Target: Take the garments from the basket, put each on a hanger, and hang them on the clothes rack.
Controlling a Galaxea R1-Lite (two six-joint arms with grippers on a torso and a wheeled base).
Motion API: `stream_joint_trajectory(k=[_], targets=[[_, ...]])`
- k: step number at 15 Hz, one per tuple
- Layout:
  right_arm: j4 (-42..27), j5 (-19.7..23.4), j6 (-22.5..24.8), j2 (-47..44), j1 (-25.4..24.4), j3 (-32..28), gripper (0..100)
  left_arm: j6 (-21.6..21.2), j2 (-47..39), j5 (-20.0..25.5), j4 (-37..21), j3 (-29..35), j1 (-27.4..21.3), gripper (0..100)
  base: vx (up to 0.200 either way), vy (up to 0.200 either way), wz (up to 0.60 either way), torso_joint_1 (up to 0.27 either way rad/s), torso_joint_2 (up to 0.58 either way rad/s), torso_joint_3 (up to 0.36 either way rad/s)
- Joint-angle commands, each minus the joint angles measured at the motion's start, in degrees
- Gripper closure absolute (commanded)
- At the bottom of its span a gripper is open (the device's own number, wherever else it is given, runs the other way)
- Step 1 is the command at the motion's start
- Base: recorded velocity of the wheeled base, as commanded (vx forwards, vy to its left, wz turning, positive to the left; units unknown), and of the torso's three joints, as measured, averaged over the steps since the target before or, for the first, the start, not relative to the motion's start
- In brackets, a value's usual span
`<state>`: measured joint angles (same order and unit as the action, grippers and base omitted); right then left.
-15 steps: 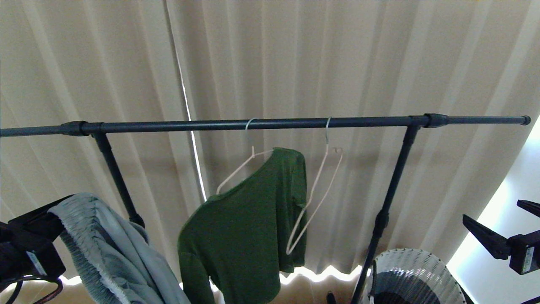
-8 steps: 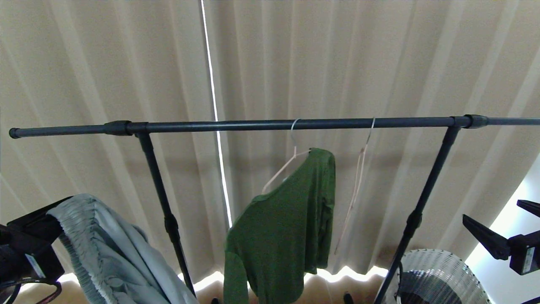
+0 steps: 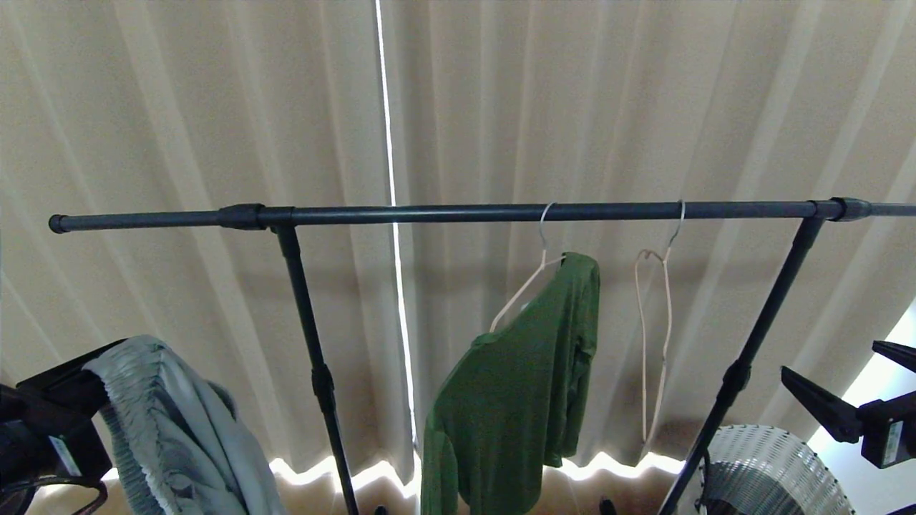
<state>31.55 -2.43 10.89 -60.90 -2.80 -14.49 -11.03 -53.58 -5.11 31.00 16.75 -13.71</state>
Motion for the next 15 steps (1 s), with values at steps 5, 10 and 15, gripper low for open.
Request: stream_joint_trajectory(k=[5,10,15], targets=[[0.0,0.1,0.0,0.0,-0.3,0.3,0,0.0,0.1,0.0,0.0,-0.1,0.0,100,0.0,0.0,0.0,0.0,0.0,0.0],[0.1,0.1,-0.6,0.2,-3.0,3.6,0,-0.7,1.5,0.0,0.1,-1.0,-0.1,100,0.0,0.0,0.0,0.0,0.0,0.0],[-0.3,0.1,-0.1,0.9,-12.0,1.5,0,-0.6,3.6,0.1,0.0,-1.4,0.3,100,0.0,0.0,0.0,0.0,0.0,0.0]])
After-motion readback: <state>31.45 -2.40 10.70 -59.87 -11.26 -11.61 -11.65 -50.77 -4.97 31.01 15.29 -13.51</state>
